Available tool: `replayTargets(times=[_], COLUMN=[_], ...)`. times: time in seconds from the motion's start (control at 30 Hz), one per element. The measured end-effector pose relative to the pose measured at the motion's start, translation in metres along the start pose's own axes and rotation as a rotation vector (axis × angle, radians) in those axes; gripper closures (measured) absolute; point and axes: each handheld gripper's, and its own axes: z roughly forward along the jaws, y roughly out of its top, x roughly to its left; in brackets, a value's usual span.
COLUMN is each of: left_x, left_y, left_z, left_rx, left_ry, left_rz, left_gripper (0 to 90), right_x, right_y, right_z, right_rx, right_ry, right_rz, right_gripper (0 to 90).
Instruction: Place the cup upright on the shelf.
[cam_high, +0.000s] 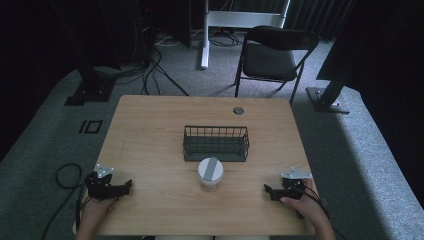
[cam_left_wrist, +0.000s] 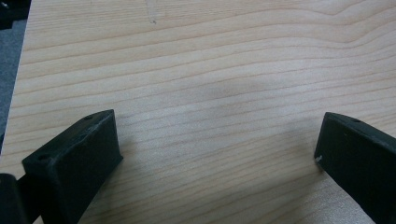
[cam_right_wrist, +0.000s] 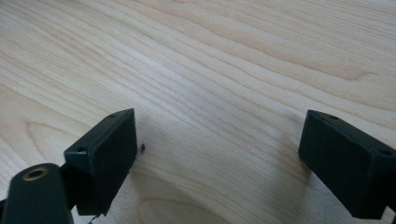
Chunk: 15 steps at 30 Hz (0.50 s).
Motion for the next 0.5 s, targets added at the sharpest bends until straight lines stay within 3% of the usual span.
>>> replayTargets(times=[0.5], left_x=[-0.0006], left_y=[0.0], left_z=[0.0001], left_rx=[-0.001], left_ry=[0.006], left_rz=[-0.007], left_gripper=[0.2], right_x=[0.0], right_y=[0.0001], right_z=[0.0001], right_rx=[0.001], right_ry=[0.001], right_rz=[-0.003], right_gripper=[10.8])
